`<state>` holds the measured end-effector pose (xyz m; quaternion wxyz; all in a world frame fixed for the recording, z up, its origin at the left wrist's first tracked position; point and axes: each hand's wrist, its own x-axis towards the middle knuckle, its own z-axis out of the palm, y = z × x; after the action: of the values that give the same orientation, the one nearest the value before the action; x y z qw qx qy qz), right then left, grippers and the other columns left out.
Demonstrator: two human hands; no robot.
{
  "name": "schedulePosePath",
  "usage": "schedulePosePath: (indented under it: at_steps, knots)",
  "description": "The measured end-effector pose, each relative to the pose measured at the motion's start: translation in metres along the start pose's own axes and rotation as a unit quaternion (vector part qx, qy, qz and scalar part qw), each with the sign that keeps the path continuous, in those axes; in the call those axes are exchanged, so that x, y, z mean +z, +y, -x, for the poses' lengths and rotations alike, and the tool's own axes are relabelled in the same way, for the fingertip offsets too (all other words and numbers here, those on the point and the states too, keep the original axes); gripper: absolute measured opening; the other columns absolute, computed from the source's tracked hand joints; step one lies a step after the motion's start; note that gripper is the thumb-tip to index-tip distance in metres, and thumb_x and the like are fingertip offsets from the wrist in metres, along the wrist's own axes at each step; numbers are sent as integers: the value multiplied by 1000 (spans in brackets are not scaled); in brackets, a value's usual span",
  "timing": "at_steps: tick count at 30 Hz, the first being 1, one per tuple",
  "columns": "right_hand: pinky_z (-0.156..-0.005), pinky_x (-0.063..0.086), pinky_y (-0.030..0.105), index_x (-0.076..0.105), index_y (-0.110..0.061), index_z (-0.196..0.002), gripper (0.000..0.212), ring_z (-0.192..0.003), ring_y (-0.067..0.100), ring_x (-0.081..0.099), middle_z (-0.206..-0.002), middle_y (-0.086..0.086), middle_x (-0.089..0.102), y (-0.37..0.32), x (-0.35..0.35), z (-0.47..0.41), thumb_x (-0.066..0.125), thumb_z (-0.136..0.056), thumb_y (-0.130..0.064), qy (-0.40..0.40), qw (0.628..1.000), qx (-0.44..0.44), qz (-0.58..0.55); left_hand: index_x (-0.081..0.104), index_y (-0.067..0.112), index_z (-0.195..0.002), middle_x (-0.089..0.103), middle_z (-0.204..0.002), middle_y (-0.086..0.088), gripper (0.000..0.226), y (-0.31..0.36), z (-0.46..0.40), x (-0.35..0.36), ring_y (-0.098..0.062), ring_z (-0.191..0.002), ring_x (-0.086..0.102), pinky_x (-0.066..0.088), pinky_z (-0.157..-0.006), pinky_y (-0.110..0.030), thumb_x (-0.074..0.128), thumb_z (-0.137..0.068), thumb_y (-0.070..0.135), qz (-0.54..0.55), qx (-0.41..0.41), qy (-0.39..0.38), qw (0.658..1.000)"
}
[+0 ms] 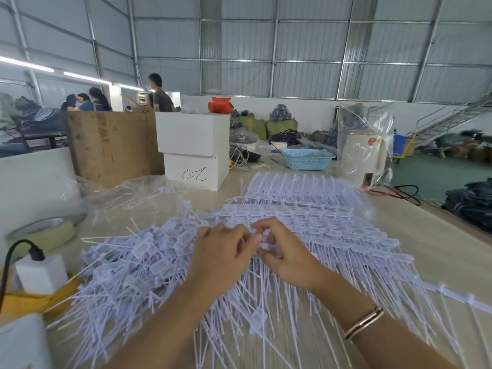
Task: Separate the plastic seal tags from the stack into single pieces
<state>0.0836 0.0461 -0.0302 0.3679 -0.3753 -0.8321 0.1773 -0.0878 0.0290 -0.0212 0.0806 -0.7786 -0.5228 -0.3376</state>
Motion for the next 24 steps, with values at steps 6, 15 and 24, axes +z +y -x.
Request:
schedulePosePath:
  at_steps: [6,15,24]
  knots:
    - [-90,35,33,46,-36,-107,27,-87,3,48,-103,-20,47,-1,-4,0,59,-91,-20,-30,998,22,57,56,18,-83,54,-62,5,10,-5,3,9,0,-52,46,37,-53,-12,61,-91,19,280,-83,-13,956]
    - [-67,31,26,62,-20,-73,16,-60,10,46,-66,5,54,-9,-9,-3,65,-89,-23,-39,996,76,4,56,23,-86,63,-67,-4,9,-7,3,11,-4,-46,46,33,-46,-14,59,-91,30,282,-93,-48,954]
    - [-70,26,25,58,-9,-73,24,-47,9,39,-49,-11,36,-24,-7,-7,59,-89,-27,103,987,-53,109,54,14,-74,61,-57,5,21,5,-1,-7,-7,-57,52,43,-61,-18,57,-94,21,522,-204,-37,827]
